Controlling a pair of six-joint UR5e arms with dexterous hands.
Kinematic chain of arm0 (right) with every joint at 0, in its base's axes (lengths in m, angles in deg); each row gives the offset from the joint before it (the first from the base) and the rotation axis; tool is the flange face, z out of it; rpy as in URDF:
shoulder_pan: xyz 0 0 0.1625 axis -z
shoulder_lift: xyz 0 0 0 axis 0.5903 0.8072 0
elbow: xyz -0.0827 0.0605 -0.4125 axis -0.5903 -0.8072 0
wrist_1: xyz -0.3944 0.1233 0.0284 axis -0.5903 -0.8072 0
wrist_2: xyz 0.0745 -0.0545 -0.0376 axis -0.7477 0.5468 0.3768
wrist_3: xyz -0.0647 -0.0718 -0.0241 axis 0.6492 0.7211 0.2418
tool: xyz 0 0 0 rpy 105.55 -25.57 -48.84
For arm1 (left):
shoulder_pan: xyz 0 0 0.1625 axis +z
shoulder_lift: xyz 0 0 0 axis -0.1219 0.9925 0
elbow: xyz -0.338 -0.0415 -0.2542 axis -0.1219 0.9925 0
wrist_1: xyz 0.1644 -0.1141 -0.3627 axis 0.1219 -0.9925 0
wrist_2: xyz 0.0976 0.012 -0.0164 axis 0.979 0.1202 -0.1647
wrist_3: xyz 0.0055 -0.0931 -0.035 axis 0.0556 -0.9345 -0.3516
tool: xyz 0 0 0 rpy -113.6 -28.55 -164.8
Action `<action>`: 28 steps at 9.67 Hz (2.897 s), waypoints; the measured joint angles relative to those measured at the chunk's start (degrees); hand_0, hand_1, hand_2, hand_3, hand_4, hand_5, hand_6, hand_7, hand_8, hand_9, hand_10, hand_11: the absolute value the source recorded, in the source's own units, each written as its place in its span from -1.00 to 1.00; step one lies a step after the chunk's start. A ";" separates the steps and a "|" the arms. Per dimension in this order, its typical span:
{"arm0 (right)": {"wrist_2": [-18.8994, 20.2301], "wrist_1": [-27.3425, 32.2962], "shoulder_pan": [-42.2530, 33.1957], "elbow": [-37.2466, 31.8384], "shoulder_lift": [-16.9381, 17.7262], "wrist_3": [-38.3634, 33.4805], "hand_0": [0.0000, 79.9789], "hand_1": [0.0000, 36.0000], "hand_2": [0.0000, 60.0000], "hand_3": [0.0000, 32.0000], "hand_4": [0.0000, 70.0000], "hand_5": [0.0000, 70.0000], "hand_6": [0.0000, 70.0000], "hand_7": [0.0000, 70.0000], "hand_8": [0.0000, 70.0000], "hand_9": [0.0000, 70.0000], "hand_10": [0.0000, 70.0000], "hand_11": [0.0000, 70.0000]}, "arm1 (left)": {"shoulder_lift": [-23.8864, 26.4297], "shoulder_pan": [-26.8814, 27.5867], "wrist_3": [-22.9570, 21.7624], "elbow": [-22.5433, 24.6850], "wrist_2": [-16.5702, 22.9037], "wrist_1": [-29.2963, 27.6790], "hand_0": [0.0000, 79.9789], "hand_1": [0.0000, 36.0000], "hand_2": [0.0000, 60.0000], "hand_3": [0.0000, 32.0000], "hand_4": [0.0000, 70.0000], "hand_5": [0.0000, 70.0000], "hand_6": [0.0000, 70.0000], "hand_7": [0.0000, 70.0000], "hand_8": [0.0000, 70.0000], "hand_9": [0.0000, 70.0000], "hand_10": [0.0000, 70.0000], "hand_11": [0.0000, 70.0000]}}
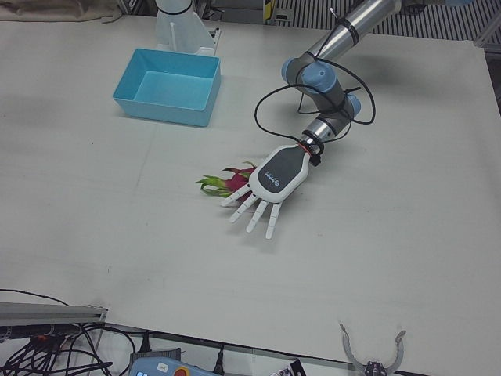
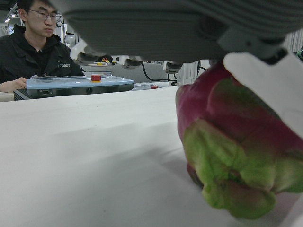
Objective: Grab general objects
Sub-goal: 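Close the left hand's fingers around the dragon fruit, then lift the dragon fruit with the left hand off the table, then carry the dragon fruit with the left hand over the blue tray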
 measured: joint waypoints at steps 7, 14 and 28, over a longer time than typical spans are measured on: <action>0.02 0.02 0.00 0.00 0.00 0.00 -1.00 -1.00 -1.00 -1.00 -1.00 -1.00 -1.00 -1.00 -1.00 -1.00 -1.00 -1.00 | 0.62 0.06 0.16 -0.80 -0.09 -1.41 0.25 -0.20 -0.49 -1.00 0.70 0.66 -1.00 -0.71 -0.99 -0.98 -1.00 -1.00; 0.02 -0.01 0.00 0.08 0.00 0.07 -1.00 -1.00 -1.00 -1.00 -1.00 -1.00 -1.00 -1.00 -1.00 -1.00 -1.00 -1.00 | 0.68 -0.38 -5.58 10.59 2.13 6.18 0.16 0.92 1.00 -1.00 0.93 0.70 -0.84 -0.40 -1.00 -0.92 -1.00 -1.00; 0.02 0.04 0.00 -0.18 0.00 -0.09 -1.00 -1.00 -1.00 -1.00 -1.00 -1.00 -1.00 -1.00 -1.00 -1.00 -1.00 -1.00 | 17.73 5.27 -27.31 24.63 31.65 36.71 0.22 -0.43 -0.70 -1.00 0.85 0.18 -0.91 -0.39 -1.00 -0.92 -1.00 -1.00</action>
